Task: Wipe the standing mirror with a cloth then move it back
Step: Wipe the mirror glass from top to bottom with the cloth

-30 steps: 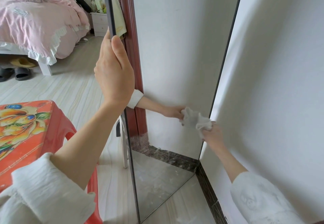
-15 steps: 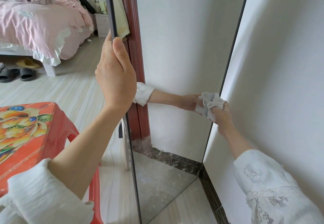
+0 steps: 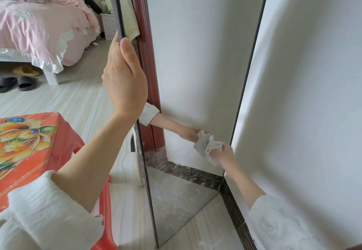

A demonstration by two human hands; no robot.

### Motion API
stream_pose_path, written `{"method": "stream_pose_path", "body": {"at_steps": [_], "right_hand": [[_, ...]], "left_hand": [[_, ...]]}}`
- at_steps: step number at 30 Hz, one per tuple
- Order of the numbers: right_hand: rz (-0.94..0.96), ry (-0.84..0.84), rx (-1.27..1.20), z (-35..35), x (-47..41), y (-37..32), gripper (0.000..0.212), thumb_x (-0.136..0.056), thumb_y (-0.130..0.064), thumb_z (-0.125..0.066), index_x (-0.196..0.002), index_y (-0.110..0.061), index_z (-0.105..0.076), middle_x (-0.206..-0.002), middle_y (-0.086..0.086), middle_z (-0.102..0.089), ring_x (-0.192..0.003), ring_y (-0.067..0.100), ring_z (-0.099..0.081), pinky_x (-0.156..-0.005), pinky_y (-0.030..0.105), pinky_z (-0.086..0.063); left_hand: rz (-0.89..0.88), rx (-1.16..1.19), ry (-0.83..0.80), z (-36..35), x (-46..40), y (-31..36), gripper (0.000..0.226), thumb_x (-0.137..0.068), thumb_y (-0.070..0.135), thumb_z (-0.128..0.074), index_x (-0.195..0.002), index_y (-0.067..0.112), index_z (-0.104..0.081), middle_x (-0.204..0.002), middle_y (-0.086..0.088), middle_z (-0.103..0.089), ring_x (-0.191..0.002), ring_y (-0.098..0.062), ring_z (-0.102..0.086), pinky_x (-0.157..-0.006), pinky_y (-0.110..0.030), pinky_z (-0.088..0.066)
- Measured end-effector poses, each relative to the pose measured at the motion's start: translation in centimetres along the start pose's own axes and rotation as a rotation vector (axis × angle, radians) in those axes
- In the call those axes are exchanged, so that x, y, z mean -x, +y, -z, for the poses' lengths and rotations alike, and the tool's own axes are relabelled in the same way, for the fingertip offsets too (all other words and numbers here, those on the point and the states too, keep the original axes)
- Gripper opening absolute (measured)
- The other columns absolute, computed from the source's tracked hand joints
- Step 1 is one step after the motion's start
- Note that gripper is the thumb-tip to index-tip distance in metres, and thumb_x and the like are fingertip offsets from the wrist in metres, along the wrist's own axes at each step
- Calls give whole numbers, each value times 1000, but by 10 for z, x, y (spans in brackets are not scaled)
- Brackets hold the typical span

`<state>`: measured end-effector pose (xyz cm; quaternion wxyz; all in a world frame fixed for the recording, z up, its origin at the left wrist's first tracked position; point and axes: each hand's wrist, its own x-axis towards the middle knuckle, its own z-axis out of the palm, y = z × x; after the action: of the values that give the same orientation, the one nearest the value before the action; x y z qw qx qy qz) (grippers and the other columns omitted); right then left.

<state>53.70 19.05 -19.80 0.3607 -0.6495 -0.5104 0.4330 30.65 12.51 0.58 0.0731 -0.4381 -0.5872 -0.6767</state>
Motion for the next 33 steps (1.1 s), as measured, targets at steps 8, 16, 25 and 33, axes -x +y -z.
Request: {"method": "stream_pose_path", "body": {"at_steps": [8, 16, 25, 33], "right_hand": [[128, 222, -281, 57, -58, -61, 24, -86, -3, -48, -101, -21, -43, -102, 11, -55, -71, 25, -55, -60, 33, -52], [403, 301, -73, 23, -25, -78, 21, -74, -10, -56, -75, -31, -58, -79, -4, -60, -74, 15, -57, -64, 25, -46], [346, -65, 32, -35, 28, -7, 44, -82, 3, -57, -62, -35, -51, -84, -6, -48, -77, 17, -47, -64, 11, -40], [260, 214, 14, 0, -2, -31, 17, -83, -3, -58, -84, -15, -47, -77, -3, -50, -77, 20, -49, -57, 19, -33]], "left_hand": [[-27, 8, 10, -1, 0, -1, 52, -99, 28, -16, -109, -12, -48, -110, -32, -55, -98, -41, -49, -80, -36, -35], [-29, 17, 24, -1, 0, -2, 51, -99, 27, -18, -107, -12, -50, -98, -27, -59, -83, -27, -49, -72, -32, -33], [2, 61, -18, -2, 6, -3, 49, -100, 29, -17, -104, -8, -48, -87, -13, -62, -85, -11, -58, -75, -23, -39], [78, 86, -166, 7, 49, -24, 29, -101, 27, -18, -84, 13, -36, -63, 8, -33, -57, 8, -40, -58, -9, -32]]}}
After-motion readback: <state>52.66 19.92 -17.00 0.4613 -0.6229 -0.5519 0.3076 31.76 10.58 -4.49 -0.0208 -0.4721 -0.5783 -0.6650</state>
